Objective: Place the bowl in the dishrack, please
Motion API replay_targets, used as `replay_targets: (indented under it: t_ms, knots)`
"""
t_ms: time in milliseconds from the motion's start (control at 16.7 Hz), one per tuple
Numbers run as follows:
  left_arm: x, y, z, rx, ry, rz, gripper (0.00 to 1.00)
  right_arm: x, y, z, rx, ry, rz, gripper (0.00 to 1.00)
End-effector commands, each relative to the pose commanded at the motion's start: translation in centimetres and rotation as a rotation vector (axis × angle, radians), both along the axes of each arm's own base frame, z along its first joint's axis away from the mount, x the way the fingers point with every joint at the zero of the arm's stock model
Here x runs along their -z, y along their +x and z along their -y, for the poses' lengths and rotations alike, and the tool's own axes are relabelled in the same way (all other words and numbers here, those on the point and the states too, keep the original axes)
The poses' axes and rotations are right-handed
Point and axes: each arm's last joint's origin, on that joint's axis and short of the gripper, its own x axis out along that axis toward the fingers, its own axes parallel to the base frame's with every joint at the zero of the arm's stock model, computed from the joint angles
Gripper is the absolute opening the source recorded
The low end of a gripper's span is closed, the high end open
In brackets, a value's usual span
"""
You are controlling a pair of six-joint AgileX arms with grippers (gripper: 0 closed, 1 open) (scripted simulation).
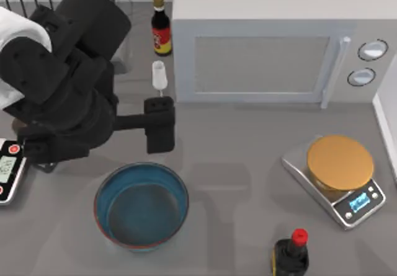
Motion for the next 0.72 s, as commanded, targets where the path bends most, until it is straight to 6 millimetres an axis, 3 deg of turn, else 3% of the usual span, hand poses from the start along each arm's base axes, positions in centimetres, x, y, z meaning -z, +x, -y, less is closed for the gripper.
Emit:
replay_targets:
  t_ms: [360, 540, 720]
  knots:
    - [2.3, 2.5, 8.6, 0.008, 0.160, -0.260, 1.00, 0.0, 0.0, 0.0, 0.000, 0.000, 0.000, 1.00]
    - [2.9, 2.7, 10.6, 0.007, 0.197, -0.299, 1.00, 0.0, 0.0, 0.0, 0.000, 0.000, 0.000, 1.00]
    - [3.0, 2.7, 10.8, 0.007, 0.200, -0.302, 1.00, 0.0, 0.0, 0.0, 0.000, 0.000, 0.000, 1.00]
